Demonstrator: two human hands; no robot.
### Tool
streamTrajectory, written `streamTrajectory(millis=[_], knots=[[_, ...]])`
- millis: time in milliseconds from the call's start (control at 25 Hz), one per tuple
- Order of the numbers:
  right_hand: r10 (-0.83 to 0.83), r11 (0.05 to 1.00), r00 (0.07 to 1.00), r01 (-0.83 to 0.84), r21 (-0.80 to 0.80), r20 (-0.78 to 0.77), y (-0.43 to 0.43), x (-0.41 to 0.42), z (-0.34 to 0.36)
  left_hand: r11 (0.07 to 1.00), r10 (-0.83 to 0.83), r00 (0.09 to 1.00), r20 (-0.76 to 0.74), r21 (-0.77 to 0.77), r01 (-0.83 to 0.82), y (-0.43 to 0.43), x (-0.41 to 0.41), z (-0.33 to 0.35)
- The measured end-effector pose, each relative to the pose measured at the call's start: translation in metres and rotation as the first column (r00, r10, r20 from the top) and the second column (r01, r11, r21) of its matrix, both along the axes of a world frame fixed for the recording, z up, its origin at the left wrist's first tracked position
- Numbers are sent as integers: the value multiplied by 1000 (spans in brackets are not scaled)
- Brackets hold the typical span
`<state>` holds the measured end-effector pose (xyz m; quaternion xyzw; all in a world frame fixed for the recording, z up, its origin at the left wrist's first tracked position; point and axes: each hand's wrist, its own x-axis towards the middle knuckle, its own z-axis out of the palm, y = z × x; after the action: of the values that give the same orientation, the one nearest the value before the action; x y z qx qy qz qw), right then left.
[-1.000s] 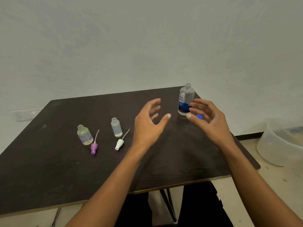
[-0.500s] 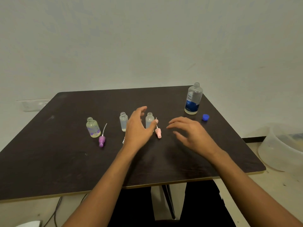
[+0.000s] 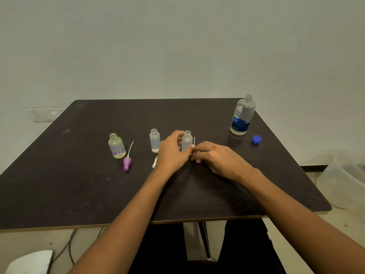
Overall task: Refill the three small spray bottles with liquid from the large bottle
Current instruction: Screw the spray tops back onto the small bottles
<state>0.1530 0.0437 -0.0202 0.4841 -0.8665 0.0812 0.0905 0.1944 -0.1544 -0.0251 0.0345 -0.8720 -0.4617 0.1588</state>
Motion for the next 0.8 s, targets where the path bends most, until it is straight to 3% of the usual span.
streamTrajectory(millis=[280, 440, 600, 720, 800], knots=[[32, 998, 999, -30, -53, 42, 2, -5, 0, 999, 27, 999, 24, -31, -26, -2, -3, 0], [-37, 956, 997, 54, -289, 64, 8, 1, 22, 1000, 28, 1000, -3, 3, -28, -2, -2, 1], [-111, 733, 978, 199, -650, 174, 14, 8, 67, 999, 8, 999, -39, 50, -6, 2, 1, 7], [-93, 567, 971, 233, -790, 219, 13, 16, 99, 998, -5, 999, -42, 61, 8, 5, 4, 13], [-58, 504, 968, 238, -830, 242, 11, 20, 113, 997, -6, 999, -43, 80, 10, 6, 5, 14]])
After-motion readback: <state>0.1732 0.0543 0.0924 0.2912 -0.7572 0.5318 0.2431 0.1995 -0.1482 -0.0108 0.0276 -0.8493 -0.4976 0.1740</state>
